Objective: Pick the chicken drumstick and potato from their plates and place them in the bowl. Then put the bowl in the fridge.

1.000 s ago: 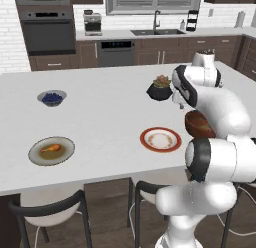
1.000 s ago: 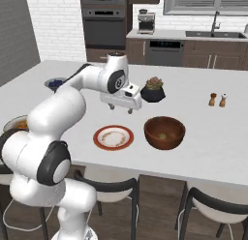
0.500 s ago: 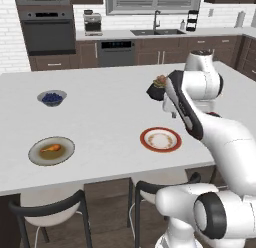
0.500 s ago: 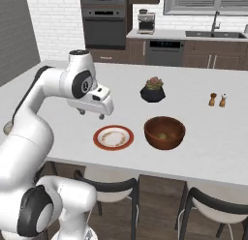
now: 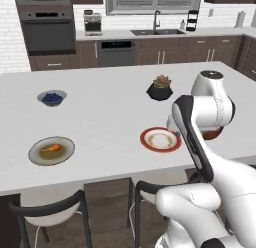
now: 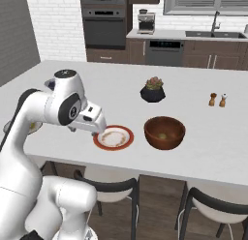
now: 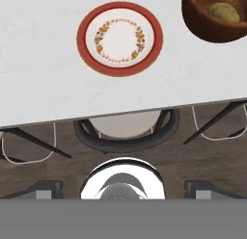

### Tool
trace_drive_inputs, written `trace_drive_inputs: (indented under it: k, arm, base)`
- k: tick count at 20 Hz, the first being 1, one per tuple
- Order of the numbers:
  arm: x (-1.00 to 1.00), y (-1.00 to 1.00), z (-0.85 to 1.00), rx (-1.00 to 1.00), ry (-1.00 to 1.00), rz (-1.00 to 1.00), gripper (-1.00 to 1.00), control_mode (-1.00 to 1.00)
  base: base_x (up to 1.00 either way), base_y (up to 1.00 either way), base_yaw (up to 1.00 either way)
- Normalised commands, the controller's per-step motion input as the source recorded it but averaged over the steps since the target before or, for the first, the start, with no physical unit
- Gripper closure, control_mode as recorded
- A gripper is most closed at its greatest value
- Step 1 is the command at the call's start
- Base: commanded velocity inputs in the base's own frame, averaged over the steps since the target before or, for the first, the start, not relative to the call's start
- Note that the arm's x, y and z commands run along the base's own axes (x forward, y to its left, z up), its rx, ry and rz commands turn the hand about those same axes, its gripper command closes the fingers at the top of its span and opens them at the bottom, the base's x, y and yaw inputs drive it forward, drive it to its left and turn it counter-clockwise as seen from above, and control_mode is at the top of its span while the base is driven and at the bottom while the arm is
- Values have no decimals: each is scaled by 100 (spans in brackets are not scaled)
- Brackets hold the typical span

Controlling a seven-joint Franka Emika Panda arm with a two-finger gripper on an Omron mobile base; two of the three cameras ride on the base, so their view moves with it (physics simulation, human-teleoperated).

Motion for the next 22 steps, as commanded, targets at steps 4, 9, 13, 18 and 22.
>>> trace_drive_inputs:
  k: [4,9,13,18,22]
  arm:
    - [0,0,0,0,0,0,-100,-100]
    - [0,0,0,0,0,0,-100,-100]
    - [-1,1,0,0,0,0,-100,100]
    - [0,0,0,0,0,0,-100,100]
    - [0,0,0,0,0,0,-100,100]
  base:
    - [0,0,0]
    - [0,0,0]
    - [0,57,0]
    - [0,100,0]
    - [0,100,0]
